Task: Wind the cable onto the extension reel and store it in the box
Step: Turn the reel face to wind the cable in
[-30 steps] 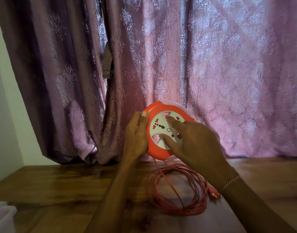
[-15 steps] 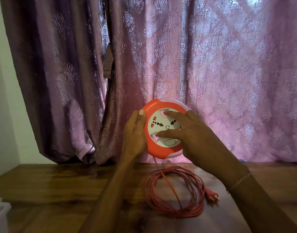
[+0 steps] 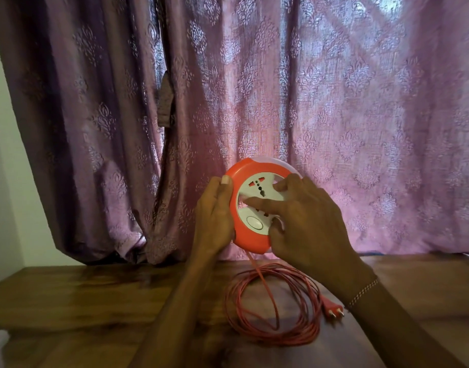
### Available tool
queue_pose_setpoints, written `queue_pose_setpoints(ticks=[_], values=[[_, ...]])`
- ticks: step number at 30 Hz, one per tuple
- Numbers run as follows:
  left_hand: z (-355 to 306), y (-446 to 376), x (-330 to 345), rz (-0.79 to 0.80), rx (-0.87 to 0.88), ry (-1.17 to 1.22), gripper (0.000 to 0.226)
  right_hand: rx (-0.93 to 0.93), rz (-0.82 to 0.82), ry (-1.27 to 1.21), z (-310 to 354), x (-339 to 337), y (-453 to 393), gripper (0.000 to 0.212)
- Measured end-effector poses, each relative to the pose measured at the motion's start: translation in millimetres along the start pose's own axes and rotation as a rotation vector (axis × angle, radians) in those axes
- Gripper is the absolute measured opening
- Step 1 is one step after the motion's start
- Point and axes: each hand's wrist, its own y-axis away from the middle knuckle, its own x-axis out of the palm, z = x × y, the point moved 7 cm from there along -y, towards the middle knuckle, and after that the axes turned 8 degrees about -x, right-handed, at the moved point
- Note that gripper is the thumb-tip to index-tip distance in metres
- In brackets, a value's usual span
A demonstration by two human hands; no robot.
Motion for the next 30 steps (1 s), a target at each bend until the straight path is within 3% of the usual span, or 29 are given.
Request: queue_pose_setpoints(ticks=[7,11,14,20,26,30], values=[[-1,-1,3,-0.002,0.030,0.034,0.040,0.236,-0.104,0.052,-12,2,4,0.061],[6,-4,2,-0.010,-0.004,0.095,0.043,0.105,-0.156,0.002,-8,-2,1,0.051],[10,-7,0,0.000,-0.015,0.111,0.040,-0.053,-0.253,-0.020,-7,-13,0,0.031],[8,-7,-4,-0.023,0.005,0.103,0.035,-0.302,-0.003,-0.056,7,1,-3,0.042],[9,-5,-3,-0.030,0.026,0.090,0.035,-0.267,-0.008,0.030,8,0,-3,0.056],[7,-4,-2,-0.029,0.034,0.064,0.042,-0.181,0.039,0.049,7,0,-2,0.049]])
